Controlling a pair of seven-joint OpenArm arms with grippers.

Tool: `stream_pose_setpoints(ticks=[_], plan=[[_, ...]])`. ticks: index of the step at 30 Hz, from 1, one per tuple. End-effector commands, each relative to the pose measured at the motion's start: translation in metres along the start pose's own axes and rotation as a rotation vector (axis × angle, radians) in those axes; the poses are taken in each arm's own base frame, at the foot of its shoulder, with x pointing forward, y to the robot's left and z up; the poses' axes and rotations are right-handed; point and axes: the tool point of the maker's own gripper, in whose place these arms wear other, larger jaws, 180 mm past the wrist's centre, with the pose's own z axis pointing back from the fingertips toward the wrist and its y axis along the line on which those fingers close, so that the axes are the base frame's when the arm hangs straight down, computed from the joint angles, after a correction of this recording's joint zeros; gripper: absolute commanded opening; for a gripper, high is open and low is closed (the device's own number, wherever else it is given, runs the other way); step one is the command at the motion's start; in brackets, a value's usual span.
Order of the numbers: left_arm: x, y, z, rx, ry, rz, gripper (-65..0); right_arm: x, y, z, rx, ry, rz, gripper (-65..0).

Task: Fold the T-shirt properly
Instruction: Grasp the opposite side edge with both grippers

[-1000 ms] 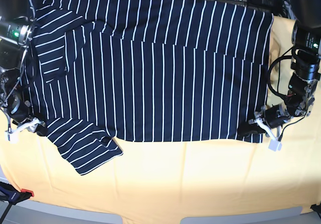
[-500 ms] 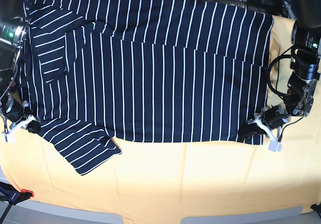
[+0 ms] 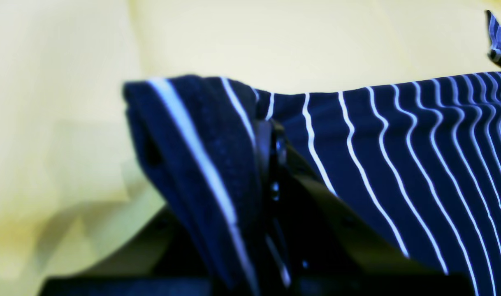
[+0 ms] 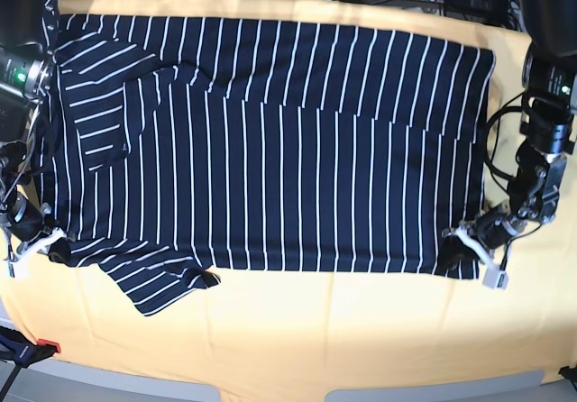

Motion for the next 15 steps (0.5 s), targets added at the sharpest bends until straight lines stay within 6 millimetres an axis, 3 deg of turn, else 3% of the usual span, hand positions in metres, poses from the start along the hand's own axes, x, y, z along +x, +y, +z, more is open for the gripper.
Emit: stream_pose_setpoints(ticks=[1,6,11,15], plan=[[0.047,0.005,0.004,0.016,-0.115,-0.011,-65.0,0.041,-0.009,0.008,-0.021,-0.099,0.016,-65.0],[0.063,-0.003,-0.001,0.003,-0.130,-0.041,-65.0,0.044,-0.005,0.007,-0.002,-0.093,0.044,-65.0],[0.046,-0.021,0.001,-0.108,-0.062,-0.065,-65.0,0.037,-0.001,0.007,0.025,-0.063,0.031,-65.0],[0.046,-0.020,0.003,-0.116,-0.057,-0.016,-65.0,0.039,0.003,0.008,0.044,-0.060,-0.001,-65.0]])
